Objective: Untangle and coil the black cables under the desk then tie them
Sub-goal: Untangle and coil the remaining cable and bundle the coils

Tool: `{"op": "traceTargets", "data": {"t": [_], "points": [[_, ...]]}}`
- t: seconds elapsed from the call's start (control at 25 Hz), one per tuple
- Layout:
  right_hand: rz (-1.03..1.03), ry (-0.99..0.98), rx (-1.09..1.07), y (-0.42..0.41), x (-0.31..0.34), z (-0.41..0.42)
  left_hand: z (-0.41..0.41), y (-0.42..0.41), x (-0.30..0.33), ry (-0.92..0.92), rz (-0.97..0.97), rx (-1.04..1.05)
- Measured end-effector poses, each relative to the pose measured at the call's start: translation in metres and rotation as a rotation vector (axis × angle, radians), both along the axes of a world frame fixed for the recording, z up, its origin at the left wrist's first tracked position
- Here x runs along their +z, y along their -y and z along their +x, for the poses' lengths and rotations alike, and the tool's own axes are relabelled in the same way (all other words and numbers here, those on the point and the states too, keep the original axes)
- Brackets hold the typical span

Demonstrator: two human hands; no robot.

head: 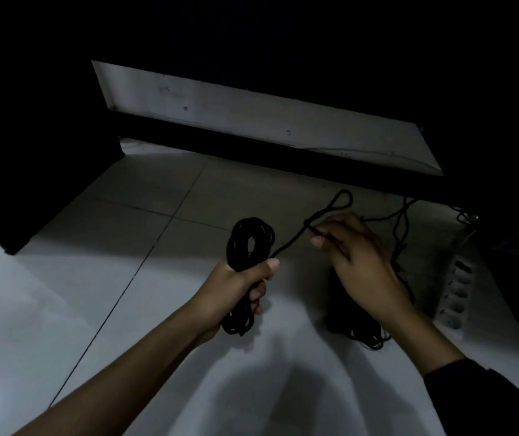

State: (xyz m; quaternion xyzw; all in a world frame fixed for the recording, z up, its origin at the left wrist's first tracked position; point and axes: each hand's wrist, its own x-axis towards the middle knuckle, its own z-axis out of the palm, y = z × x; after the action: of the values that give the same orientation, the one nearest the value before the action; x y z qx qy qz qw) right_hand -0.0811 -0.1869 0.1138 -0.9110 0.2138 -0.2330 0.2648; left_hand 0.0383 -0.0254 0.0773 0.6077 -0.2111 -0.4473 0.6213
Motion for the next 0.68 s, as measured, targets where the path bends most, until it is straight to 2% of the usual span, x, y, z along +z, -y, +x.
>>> {"op": "traceTargets", "data": {"t": [0.12, 0.36, 0.44, 0.56, 0.68], "points": [[0.128, -0.051, 0.026, -0.006, -0.004, -0.001, -0.012, 0.012, -0.004, -0.086, -0.030, -0.010], [0.312, 0.030, 0.010, -0.007, -0.004, -0.002, -0.025, 0.032, -0.004, -0.296, -0.131, 0.059], [0.462, 0.062, -0.018, -0.004, -0.005, -0.002, -0.022, 0.033, -0.005, -0.374, -0.198, 0.123], [0.725, 0.166, -0.016, -0.003, -0.005, -0.003, -0.013, 0.029, -0.007, -0.393, -0.209, 0.196], [0.753, 0.169, -0.030, -0.008, -0.002, -0.001, -0.008, 0.023, -0.011, -0.305, -0.133, 0.195]]}}
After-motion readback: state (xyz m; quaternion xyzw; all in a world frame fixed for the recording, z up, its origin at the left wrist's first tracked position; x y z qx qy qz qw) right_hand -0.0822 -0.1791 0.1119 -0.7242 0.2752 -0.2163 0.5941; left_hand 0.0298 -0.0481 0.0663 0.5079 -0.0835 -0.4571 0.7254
